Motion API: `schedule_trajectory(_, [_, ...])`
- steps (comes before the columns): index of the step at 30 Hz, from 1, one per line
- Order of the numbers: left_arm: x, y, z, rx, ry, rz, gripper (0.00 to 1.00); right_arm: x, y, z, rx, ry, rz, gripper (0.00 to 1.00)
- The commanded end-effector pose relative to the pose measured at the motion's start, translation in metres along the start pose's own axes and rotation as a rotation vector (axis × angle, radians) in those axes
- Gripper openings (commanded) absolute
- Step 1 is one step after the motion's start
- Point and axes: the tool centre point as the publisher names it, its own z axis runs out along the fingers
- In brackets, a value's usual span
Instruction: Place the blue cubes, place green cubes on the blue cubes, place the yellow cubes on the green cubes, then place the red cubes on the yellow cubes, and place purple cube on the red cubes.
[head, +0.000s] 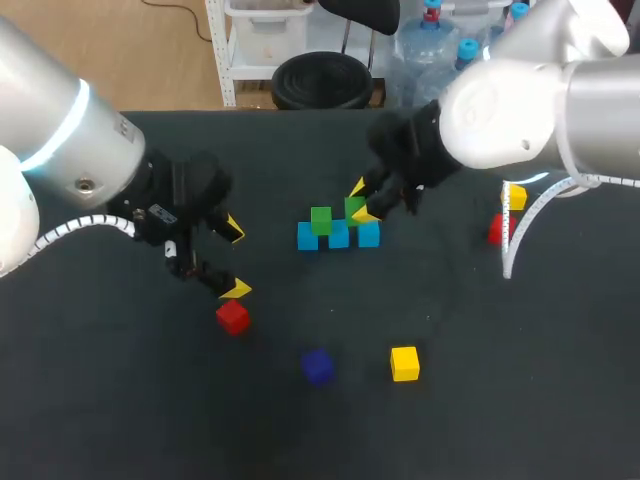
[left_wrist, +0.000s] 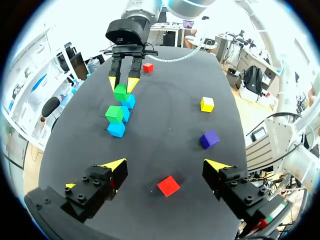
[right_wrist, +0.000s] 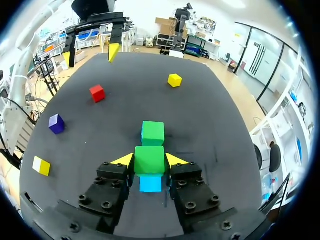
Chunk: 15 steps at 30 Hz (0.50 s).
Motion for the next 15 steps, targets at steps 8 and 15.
schedule_trajectory(8, [0.0012, 0.0013, 0.0001, 0.003, -0.004, 0.004, 1.00, 0.0022, -0.0044, 0.0075, -0.002, 0.003, 0.011, 0.00])
schedule_trajectory(15, [0.0012, 0.0013, 0.0001, 0.003, -0.004, 0.004, 1.00, 0.0040, -0.0053, 0.0096, -0.003, 0.005, 0.018, 0.00])
